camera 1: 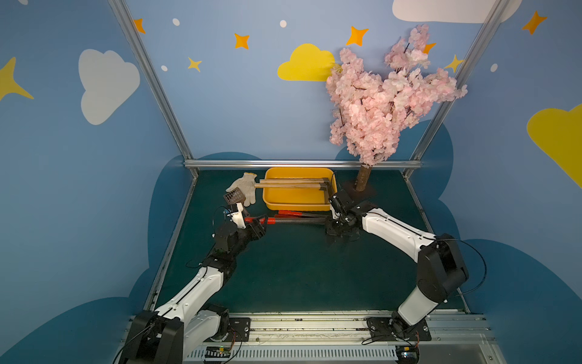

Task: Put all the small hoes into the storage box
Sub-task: Pick up the hoe from the center of the board, then place the hoe in the storage box.

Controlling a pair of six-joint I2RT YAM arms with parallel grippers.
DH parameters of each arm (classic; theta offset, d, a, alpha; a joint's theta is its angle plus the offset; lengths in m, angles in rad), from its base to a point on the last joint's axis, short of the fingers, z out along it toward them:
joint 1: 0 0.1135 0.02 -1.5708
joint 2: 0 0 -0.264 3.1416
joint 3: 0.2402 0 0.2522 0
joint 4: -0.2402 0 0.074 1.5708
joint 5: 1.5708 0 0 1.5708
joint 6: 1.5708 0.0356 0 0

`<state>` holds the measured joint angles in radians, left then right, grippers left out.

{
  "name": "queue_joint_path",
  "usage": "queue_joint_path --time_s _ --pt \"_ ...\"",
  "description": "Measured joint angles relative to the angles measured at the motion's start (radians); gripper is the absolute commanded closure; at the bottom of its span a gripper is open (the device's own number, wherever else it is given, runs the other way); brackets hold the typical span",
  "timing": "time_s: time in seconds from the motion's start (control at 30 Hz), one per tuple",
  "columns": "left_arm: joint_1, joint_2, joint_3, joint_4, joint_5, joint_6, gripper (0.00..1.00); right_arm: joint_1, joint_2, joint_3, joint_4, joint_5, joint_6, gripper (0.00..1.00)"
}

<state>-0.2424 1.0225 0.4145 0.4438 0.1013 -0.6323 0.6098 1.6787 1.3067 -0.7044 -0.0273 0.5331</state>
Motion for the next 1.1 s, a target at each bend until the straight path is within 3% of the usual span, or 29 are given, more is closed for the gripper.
queue_joint_path --time_s 0.3,0.67,1.1 --pt "0.024 -0.118 -0.001 -0.094 -0.069 0.046 0.12 -0.088 0.159 0.362 -0.101 0.090 -0.129 1.00" --pt "0.050 -0.153 -0.005 -0.166 -0.079 0.061 0.11 -0.130 0.477 0.731 -0.148 0.093 -0.216 1.00" --pt "0.064 -0.172 -0.005 -0.223 -0.079 0.087 0.11 -0.185 0.650 0.914 -0.153 0.038 -0.270 1.00"
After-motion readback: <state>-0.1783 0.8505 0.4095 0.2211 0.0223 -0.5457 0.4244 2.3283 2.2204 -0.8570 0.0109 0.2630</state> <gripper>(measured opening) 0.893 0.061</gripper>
